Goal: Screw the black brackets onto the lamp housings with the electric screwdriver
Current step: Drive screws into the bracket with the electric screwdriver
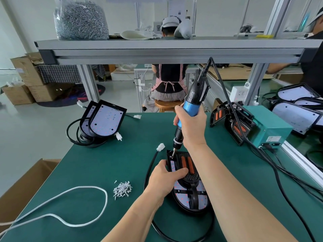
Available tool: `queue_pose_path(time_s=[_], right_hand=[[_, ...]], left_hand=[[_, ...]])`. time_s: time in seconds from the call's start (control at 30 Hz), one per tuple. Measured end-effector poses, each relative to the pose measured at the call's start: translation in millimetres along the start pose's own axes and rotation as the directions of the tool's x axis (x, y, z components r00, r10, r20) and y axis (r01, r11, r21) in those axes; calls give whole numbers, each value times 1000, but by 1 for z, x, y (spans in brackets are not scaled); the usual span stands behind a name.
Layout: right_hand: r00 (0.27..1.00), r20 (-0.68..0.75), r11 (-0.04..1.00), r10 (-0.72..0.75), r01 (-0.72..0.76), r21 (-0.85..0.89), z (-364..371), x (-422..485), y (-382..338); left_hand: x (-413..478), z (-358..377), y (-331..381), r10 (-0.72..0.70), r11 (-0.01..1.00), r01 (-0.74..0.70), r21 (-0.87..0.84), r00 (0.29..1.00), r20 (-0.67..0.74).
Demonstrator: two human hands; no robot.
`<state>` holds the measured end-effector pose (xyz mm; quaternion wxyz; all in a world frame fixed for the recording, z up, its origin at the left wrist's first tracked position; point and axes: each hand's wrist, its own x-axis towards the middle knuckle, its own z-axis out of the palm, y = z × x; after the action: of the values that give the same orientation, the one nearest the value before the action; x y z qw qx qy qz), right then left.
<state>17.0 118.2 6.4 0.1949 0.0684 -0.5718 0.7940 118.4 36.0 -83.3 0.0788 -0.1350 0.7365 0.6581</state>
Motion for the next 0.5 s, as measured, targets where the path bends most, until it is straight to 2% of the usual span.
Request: queue_pose_path(time_s=[0.3,0.5], right_hand=[[986,157,995,-57,69,-74,8,-10,2],[995,101,999,0,5,-49,3,-12,-2]], left_hand=[[-1,1,0,5,1000,-4,25,1000,-28],[1,-1,-4,-13,999,14,52,1000,-14]])
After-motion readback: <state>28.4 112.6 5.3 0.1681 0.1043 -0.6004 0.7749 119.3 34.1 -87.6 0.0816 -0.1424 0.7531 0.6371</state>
